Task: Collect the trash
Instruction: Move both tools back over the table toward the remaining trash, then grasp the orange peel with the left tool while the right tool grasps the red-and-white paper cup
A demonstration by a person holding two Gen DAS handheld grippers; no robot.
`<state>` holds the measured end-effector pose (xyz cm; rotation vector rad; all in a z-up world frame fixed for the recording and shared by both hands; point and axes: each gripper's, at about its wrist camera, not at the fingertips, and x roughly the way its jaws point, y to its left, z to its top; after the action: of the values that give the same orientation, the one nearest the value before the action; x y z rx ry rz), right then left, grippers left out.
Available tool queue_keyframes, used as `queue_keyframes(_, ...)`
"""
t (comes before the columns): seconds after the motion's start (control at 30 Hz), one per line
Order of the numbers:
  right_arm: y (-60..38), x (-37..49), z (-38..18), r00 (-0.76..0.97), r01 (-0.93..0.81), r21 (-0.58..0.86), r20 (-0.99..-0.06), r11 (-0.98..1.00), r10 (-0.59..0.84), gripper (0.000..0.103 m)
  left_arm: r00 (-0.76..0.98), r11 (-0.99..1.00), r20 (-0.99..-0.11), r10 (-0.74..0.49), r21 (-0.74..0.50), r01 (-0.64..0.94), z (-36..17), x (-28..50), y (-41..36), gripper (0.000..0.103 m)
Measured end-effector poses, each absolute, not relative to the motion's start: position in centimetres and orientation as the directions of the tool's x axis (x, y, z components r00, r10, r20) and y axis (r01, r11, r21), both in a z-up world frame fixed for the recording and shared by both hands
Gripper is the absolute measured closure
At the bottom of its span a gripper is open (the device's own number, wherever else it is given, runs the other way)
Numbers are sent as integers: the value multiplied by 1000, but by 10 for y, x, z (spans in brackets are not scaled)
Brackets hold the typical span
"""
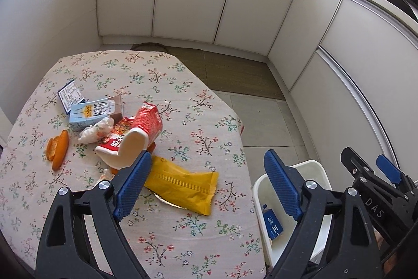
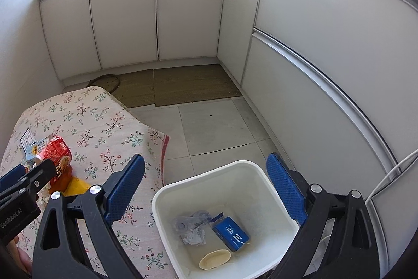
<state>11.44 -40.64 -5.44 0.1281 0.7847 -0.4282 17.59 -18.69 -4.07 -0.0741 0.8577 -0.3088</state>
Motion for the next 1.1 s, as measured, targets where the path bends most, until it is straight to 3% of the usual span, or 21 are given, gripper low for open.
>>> queue_keyframes(0.7,-299,177,-71,632,217,-63,-751,974,-189,12,612,986,-778,-146,-167,23,-63,204,-70,19)
queue_keyframes(1.1,-251,204,-100,585,109,-77,-801,991,-127,12,535,990,-844,-41,-105,-90,-110,246,13,20)
